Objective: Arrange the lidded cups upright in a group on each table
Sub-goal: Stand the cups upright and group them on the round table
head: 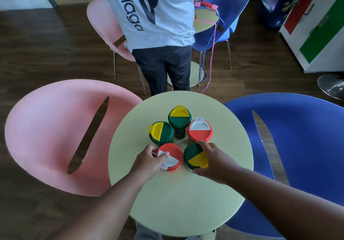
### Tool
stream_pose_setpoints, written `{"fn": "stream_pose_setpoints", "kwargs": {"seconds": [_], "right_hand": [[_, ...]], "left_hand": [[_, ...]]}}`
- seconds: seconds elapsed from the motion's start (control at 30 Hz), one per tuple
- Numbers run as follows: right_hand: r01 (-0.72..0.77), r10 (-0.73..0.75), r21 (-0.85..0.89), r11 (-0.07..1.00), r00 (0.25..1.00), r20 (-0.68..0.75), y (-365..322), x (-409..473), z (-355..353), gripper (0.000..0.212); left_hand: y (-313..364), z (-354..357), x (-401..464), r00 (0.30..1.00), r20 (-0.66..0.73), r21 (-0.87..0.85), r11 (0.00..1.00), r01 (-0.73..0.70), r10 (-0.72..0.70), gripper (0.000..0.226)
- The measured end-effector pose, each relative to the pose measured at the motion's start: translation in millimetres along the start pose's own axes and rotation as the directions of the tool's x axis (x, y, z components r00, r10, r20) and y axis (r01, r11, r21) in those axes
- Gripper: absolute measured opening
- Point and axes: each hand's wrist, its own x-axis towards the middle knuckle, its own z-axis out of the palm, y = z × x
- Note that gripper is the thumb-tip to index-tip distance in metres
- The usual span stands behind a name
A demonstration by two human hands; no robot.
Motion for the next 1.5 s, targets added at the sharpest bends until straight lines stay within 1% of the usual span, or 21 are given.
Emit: {"fn": "stream_pose_setpoints", "kwargs": {"seconds": [0.13, 0.3, 0.43, 0.6, 0.67, 0.77, 0.83, 0.87, 0.93, 1.03, 1.07, 1.13, 1.23, 1.3, 1.4, 1.5], "right_hand": [[0.003, -0.003, 0.005, 1.000, 1.000, 0.000, 0.2, -1.3, -0.6, 0.099], [0.009, -0.009, 0.007, 1.000, 1.000, -0.002, 0.7, -0.8, -0.9, 0.098], [0.003, -0.003, 0.011, 1.000, 1.000, 0.006, 1.4, -0.6, -2.6, 0.101], [-0.005, 0.005, 0.021, 1.000, 1.000, 0.015, 2.3, -0.2, -4.5, 0.101], [-0.005, 0.005, 0.022, 1.000, 1.000, 0.012, 2.9, 0.0, -4.4, 0.102], [-0.016, 0.015, 0.029, 0.999, 1.000, 0.018, 2.7, -0.1, -4.8, 0.102], [-0.029, 0.029, 0.041, 0.999, 0.999, 0.016, 1.7, -0.3, -6.8, 0.096], [-0.035, 0.036, 0.051, 0.998, 0.999, -0.002, 1.2, 0.2, -9.1, 0.089], [-0.046, 0.051, 0.057, 0.997, 0.995, -0.081, 0.9, 3.3, -16.0, 0.071], [-0.057, 0.059, 0.013, 0.998, 0.976, -0.210, 2.4, 16.7, -28.9, 0.056], [-0.062, 0.062, 0.008, 0.998, 0.971, -0.232, 2.4, 22.5, -33.4, 0.053], [-0.071, 0.071, 0.011, 0.997, 0.967, -0.243, 0.9, 34.9, -41.5, 0.050], [-0.051, 0.054, 0.017, 0.999, 0.980, -0.193, -4.8, 52.6, -50.7, 0.060], [-0.031, 0.031, -0.001, 1.000, 0.990, -0.139, -7.8, 62.2, -53.2, 0.066], [-0.053, 0.052, -0.008, 0.999, 0.995, -0.087, -7.0, 73.5, -51.7, 0.061], [-0.090, 0.090, 0.008, 0.996, 0.989, -0.118, -5.0, 78.8, -48.9, 0.052]], "left_hand": [[-1.1, -1.1, 1.8, 1.000, 0.016, -0.015, 1.000, 0.011, -0.010, 0.043], [-3.3, -1.3, 5.3, 1.000, 0.011, -0.020, 1.000, 0.000, 0.001, 0.039], [-3.7, 0.0, 5.6, 1.000, -0.012, 0.008, 1.000, -0.004, 0.004, 0.037], [-5.1, -1.7, 6.1, 1.000, -0.010, 0.003, 1.000, 0.002, -0.002, 0.040], [-5.6, -2.4, 6.8, 1.000, -0.001, 0.021, 1.000, 0.006, -0.006, 0.042], [-4.0, -5.8, 7.8, 1.000, 0.016, 0.096, 0.995, -0.015, 0.014, 0.046], [-2.0, -11.9, 10.4, 0.996, -0.046, 0.159, 0.985, -0.066, 0.075, 0.046], [-0.3, -15.8, 12.1, 0.987, -0.101, 0.190, 0.977, -0.101, 0.122, 0.044], [5.6, -23.6, 16.7, 0.956, -0.202, 0.226, 0.960, -0.166, 0.213, 0.039], [18.5, -32.2, 30.7, 0.916, -0.259, 0.237, 0.940, -0.245, 0.305, 0.038], [22.6, -34.2, 37.4, 0.915, -0.253, 0.237, 0.938, -0.255, 0.313, 0.040], [30.6, -37.4, 50.2, 0.942, -0.192, 0.222, 0.947, -0.230, 0.274, 0.043], [34.7, -37.7, 64.8, 0.969, -0.088, 0.185, 0.959, -0.213, 0.232, 0.038], [33.7, -39.1, 70.7, 0.967, -0.066, 0.132, 0.963, -0.237, 0.247, 0.031], [29.6, -44.7, 80.6, 0.962, -0.043, 0.087, 0.960, -0.267, 0.271, 0.024], [26.6, -49.0, 88.8, 0.953, -0.013, 0.079, 0.950, -0.301, 0.303, 0.023]]}}
